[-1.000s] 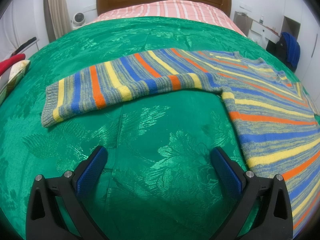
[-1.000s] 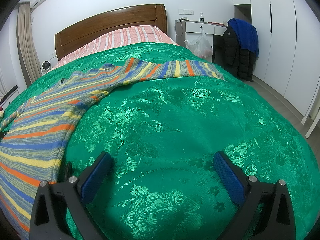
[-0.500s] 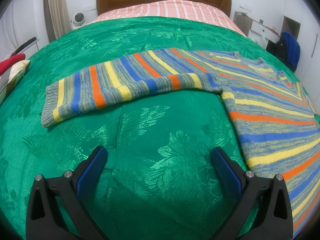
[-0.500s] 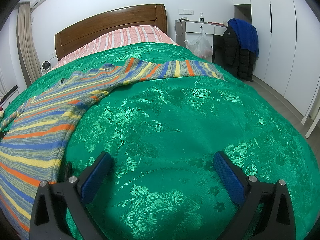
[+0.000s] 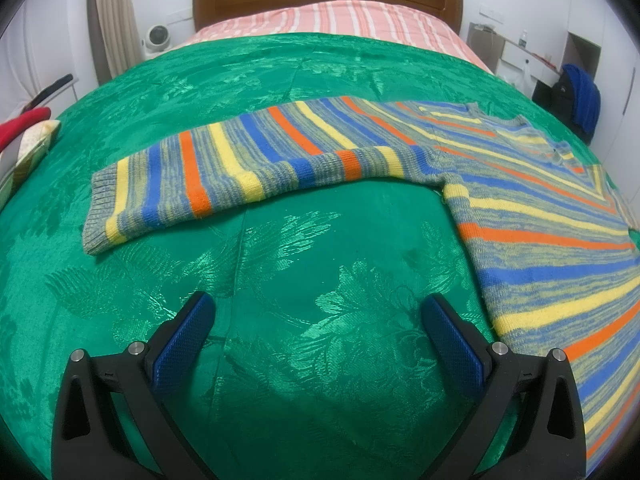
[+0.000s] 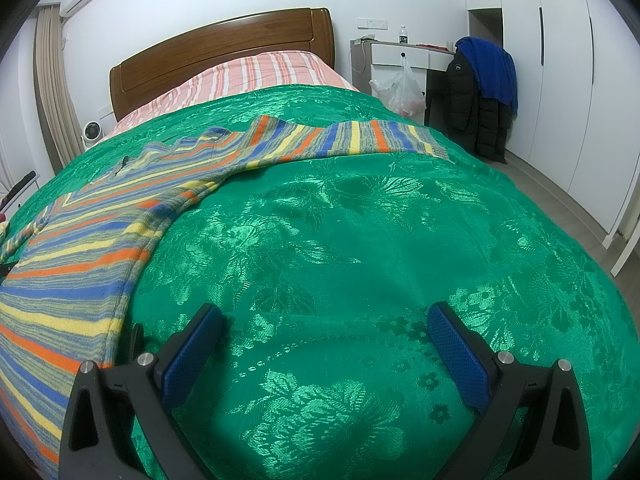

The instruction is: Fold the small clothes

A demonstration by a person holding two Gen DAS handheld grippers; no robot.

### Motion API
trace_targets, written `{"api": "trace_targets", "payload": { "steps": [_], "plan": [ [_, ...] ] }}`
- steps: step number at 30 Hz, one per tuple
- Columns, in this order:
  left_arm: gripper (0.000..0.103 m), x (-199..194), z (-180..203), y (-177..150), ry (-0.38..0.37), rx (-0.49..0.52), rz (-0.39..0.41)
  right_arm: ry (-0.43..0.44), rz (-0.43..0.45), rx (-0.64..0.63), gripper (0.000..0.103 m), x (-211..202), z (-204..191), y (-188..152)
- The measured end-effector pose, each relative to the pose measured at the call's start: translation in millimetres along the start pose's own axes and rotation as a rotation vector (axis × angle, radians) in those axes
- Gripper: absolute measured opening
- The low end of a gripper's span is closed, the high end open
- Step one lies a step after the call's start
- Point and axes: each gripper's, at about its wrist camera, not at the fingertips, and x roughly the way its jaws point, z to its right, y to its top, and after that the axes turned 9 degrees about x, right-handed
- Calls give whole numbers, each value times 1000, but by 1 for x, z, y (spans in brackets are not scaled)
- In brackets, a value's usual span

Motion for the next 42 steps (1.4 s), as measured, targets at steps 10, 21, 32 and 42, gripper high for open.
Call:
{"api": "trace_targets", "payload": {
  "steps": [10, 21, 32, 42],
  "plan": [
    [103, 0, 0, 0, 0, 0, 0, 0, 0, 0, 101, 0, 0, 0],
    [103, 1, 5, 1, 5, 4, -1, 0, 1, 0, 101, 0, 0, 0],
    [103, 1, 5, 0, 5, 3, -1, -2, -33, -15, 101, -1, 0, 6],
    [103, 1, 9, 1, 13, -101, -57, 301, -21, 405, 101, -5, 100, 88]
  ]
}}
